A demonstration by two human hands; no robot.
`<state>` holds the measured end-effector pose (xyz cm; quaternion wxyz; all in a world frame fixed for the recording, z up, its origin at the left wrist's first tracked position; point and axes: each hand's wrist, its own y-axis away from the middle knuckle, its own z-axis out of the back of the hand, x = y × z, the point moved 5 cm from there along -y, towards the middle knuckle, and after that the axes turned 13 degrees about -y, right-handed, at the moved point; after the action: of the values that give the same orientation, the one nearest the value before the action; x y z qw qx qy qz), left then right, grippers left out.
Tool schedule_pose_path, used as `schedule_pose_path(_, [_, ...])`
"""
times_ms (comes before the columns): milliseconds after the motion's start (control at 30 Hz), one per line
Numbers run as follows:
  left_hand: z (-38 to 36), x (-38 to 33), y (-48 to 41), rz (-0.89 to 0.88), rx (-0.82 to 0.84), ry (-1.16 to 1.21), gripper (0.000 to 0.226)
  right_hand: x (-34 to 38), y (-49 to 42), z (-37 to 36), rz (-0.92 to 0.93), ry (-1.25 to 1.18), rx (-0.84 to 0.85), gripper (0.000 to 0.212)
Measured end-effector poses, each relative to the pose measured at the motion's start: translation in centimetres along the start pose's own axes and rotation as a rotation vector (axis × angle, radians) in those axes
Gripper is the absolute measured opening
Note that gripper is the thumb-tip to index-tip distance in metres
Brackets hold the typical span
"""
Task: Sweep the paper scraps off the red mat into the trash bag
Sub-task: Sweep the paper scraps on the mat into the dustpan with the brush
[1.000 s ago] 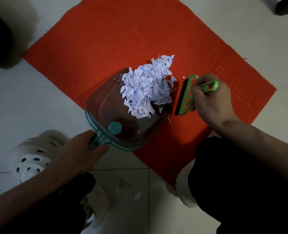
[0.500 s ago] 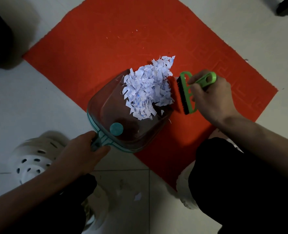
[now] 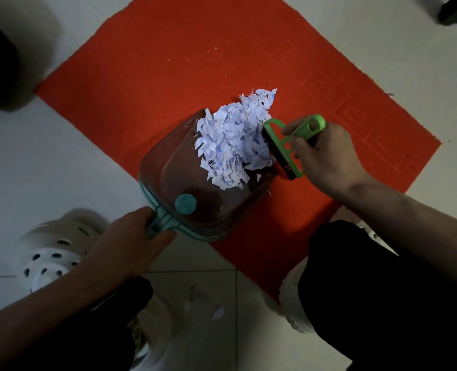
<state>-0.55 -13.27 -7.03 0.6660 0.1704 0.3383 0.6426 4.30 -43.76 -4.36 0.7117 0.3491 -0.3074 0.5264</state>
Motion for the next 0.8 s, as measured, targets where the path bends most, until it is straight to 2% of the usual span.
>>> schedule_pose_path(300, [0.3, 0.5, -0.2, 0.028, -0.041, 0.029, 0.025, -0.8, 1.5, 3.4, -0.091, -0.130, -0.052, 0.020])
schedule_pose_path(467, [0.3, 0.7, -0.3, 0.028, -0.045, 0.021, 0.025, -1.7, 2.7, 2.2, -0.159, -0.143, 0.198, 0.016])
schedule_pose_path(600, [0.3, 0.7, -0.3, 0.030, -0.047, 0.025, 0.027, -2.2, 3.5, 0.0, -0.136, -0.035, 0.394, 0.012])
schedule_pose_path(667, [0.3, 0.8, -0.2, 0.030, -0.037, 0.008, 0.026, -2.2, 3.4, -0.1, -0.104, 0.009, 0.379, 0.013])
schedule_pose_path(800, [0.3, 0.8, -0.2, 0.037, -0.034, -0.014, 0.026, -2.1, 1.9, 2.1, -0.058, 0.067, 0.188, 0.016])
